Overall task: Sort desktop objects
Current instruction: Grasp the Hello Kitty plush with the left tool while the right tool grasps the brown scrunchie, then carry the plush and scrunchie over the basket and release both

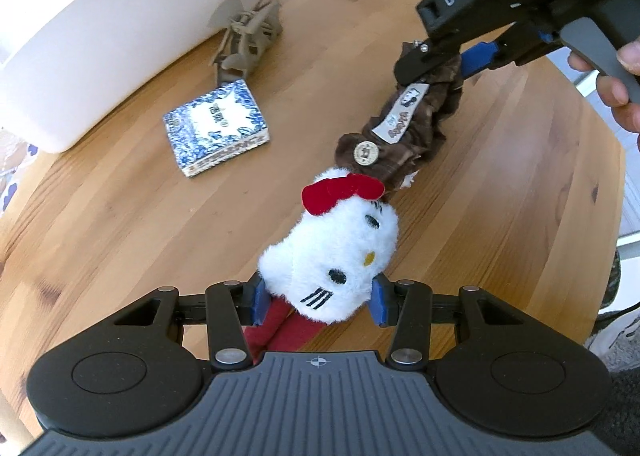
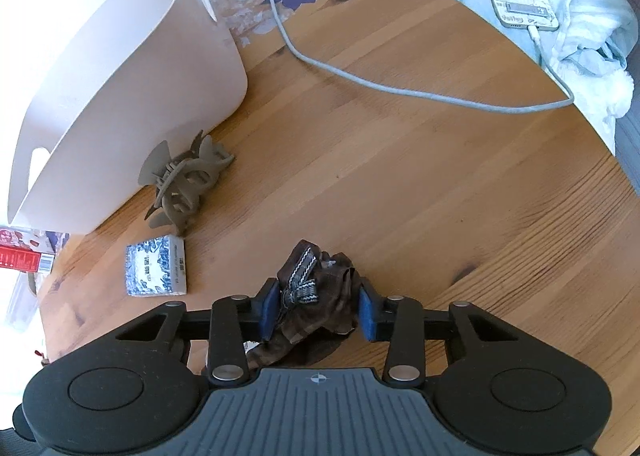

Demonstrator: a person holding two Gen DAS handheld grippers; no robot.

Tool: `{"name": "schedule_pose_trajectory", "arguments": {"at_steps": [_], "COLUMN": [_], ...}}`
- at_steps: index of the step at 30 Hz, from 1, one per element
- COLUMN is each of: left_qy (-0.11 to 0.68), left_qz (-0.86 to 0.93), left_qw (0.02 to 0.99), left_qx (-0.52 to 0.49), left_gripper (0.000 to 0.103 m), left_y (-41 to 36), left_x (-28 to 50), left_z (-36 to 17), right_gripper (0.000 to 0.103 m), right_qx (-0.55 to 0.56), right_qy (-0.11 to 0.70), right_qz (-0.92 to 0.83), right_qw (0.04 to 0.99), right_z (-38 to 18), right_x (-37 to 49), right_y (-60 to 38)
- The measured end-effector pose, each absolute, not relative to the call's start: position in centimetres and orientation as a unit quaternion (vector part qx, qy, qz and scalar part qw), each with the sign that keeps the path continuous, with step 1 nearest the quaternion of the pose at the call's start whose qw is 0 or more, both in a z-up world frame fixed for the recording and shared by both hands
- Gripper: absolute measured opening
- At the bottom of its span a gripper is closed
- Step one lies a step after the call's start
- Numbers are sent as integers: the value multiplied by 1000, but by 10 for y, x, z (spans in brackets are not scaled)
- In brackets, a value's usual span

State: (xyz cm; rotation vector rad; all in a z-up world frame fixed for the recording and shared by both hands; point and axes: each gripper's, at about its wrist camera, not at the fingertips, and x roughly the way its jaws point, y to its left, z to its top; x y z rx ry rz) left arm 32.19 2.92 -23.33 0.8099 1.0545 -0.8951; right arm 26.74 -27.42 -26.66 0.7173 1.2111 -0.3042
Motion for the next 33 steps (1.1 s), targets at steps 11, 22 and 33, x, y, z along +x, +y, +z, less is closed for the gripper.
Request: {"name": "schedule_pose_trajectory", "arguments": {"at_steps": [11,22,33], "left_qy": [475,485,464], "left_qz": [-395,-387,-379], "left_qw": [704,709,739], "left_qx": [350,334,308], "left_gripper": [48,48,48], "left_y": [16,27,32], "left_x": [304,320,339], "left_z": [-219,-225,-185], "right_gripper": [35,34,34], "right_qx": [330,348,367], "right_qy": [538,521,492], "right_qz": [-124,-116,-93], "right_qw": [766,771,784], "right_z": [-255,-249,-212], "right_x": [257,248,255], "right_y": [-279,-287,-296]}}
